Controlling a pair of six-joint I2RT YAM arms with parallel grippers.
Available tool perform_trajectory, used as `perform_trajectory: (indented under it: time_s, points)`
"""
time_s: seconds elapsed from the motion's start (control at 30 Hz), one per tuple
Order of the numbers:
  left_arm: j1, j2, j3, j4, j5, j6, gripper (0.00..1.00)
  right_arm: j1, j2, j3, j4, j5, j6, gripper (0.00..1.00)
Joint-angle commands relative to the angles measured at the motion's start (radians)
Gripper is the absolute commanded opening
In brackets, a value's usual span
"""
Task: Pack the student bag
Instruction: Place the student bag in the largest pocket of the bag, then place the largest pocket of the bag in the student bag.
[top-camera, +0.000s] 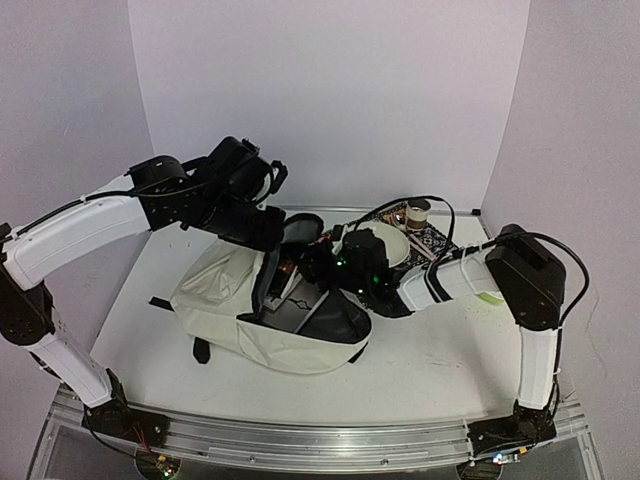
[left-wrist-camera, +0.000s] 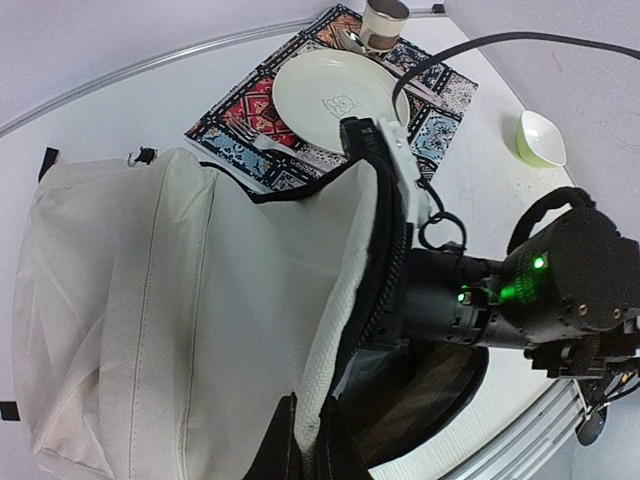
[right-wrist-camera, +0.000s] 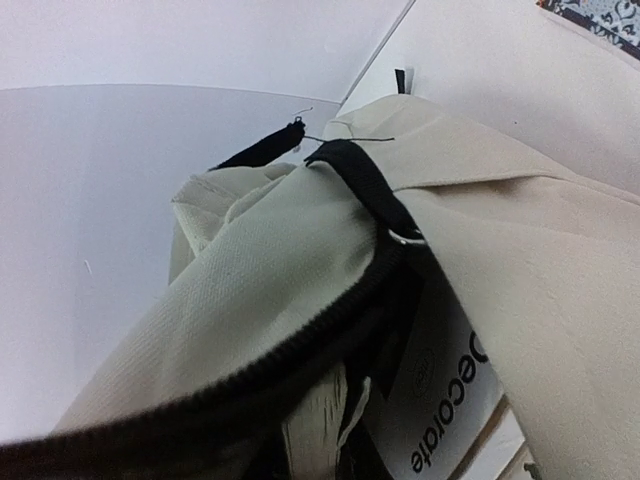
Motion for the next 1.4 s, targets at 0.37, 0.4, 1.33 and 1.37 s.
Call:
perform_trajectory:
  time_s: [0.37, 0.4, 1.33, 1.37]
  points:
    - [-0.004, -0.181, -0.197, 0.140, -0.049, -0.075, 0.00, 0.058, -0.096, 0.008, -0.144, -0.006, -0.335, 0.61]
    - [-0.004, -0.184, -0.204, 0.143, -0.047, -0.076, 0.00, 0.058, -0.124, -0.015, -0.167, -0.016, -0.365, 0.67]
    - [-0.053, -0.103, -0.386, 0.233, 0.445, 0.114, 0.55, -0.183, -0.513, -0.022, -1.037, -0.060, -1.028, 0.94]
    - [-0.055, -0.101, -0.374, 0.232, 0.453, 0.129, 0.58, -0.189, -0.492, -0.011, -1.039, -0.066, -1.036, 0.94]
